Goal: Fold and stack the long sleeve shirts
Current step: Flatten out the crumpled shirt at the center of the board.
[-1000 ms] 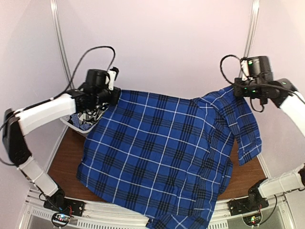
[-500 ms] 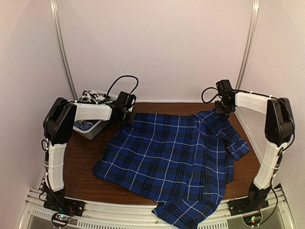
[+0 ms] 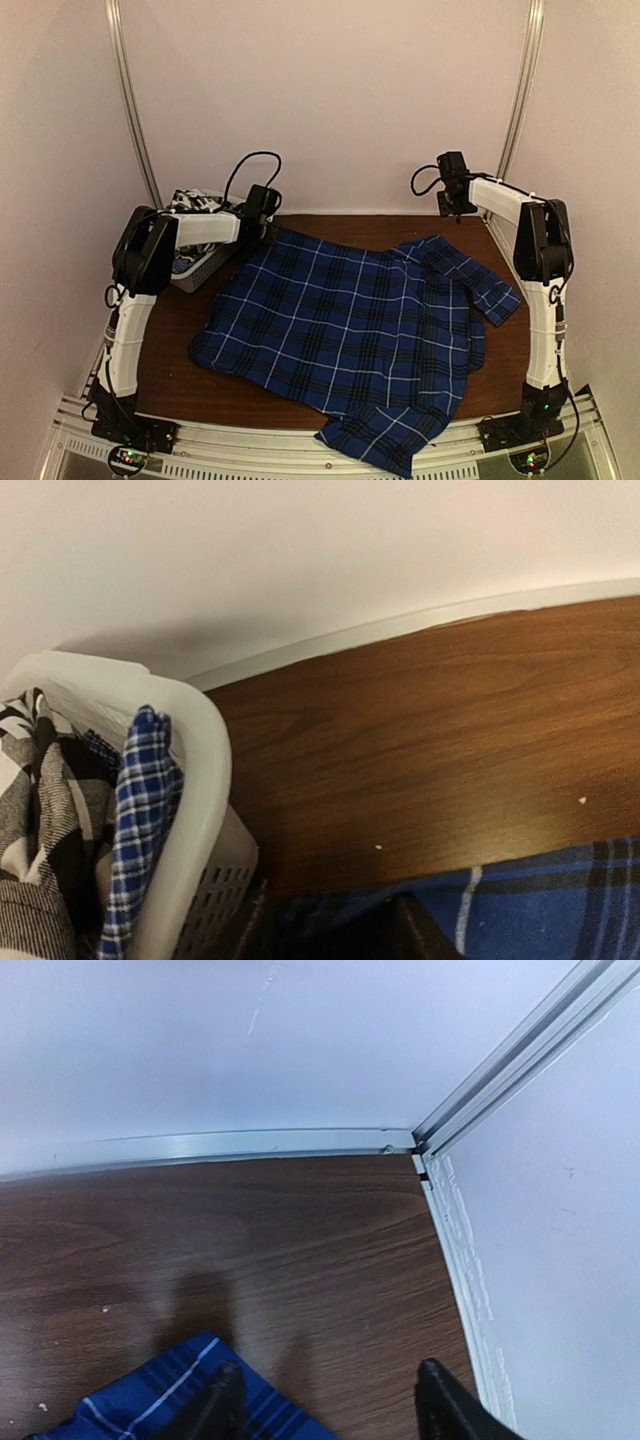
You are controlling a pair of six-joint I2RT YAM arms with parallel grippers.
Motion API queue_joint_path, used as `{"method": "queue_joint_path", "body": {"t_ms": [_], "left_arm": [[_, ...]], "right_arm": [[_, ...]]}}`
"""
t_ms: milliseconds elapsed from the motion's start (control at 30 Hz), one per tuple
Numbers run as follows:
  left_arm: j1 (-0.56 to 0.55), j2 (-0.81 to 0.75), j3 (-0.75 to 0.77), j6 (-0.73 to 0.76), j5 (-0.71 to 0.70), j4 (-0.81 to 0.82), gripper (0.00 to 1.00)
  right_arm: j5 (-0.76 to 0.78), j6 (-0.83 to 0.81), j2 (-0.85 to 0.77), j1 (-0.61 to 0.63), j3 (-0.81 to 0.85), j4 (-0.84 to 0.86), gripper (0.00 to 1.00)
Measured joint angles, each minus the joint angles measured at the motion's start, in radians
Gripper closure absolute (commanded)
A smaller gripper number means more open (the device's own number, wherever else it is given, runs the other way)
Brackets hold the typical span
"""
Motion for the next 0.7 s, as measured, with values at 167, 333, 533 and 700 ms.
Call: {"method": "queue_joint_path", "body": {"t_ms": [167, 333, 533, 700], "left_arm": [[0.020, 0.002, 0.000, -0.019, 0.041, -0.011, 0.07], [0.023, -0.065, -0.068, -0.042, 0.148, 0.004, 0.02], [0.023, -0.291, -0.266, -0.093, 0.323, 0.059, 0.02], [0.023, -0.449, -0.411, -0.150, 0.487, 0.166, 0.02]], "right_arm": [[0.039, 0.023, -0.063, -0.017, -0.097, -0.022, 0.21], [0.013, 0.070, -0.306, -0.024, -0.455, -0.019, 0.18], [-0.042, 0.134, -0.530, -0.023, -0.776, -0.011, 0.17], [-0.068, 0.168, -0.618, -0.023, -0.947, -0.050, 0.21]]}}
